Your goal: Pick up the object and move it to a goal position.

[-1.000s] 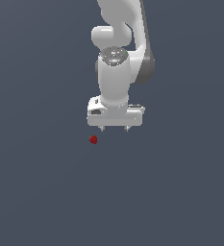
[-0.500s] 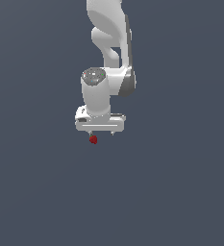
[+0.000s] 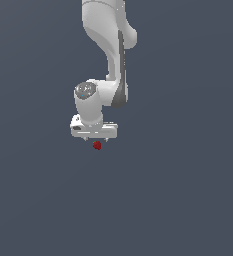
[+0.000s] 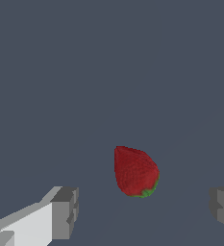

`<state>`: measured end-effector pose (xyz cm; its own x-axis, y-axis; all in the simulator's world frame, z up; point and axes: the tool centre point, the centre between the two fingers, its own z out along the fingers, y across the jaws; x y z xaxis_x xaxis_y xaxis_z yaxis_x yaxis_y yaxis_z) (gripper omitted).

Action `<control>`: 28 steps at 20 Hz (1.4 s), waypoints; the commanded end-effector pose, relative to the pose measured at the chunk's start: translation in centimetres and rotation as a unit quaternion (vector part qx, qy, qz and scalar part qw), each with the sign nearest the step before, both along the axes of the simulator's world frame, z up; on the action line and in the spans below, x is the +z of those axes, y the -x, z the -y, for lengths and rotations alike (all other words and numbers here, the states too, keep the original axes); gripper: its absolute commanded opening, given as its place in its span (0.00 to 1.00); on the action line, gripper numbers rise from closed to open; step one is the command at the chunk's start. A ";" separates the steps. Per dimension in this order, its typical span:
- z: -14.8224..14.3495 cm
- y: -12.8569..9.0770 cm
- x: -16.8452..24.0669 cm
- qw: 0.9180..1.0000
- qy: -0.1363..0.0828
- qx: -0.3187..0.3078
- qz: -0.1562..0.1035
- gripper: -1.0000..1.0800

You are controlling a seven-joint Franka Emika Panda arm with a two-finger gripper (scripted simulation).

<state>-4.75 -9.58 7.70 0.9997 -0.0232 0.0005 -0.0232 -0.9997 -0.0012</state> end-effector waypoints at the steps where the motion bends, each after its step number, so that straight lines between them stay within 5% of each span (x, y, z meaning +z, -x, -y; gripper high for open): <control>1: 0.4 0.3 -0.4 1.000 0.000 0.001 0.000 0.96; 21: 0.4 0.3 -5.4 1.000 0.001 0.001 0.000 0.96; 22: 0.4 0.3 -5.4 1.000 0.001 0.001 0.000 0.00; 28: 0.4 0.3 -5.4 1.000 0.001 0.001 0.000 0.00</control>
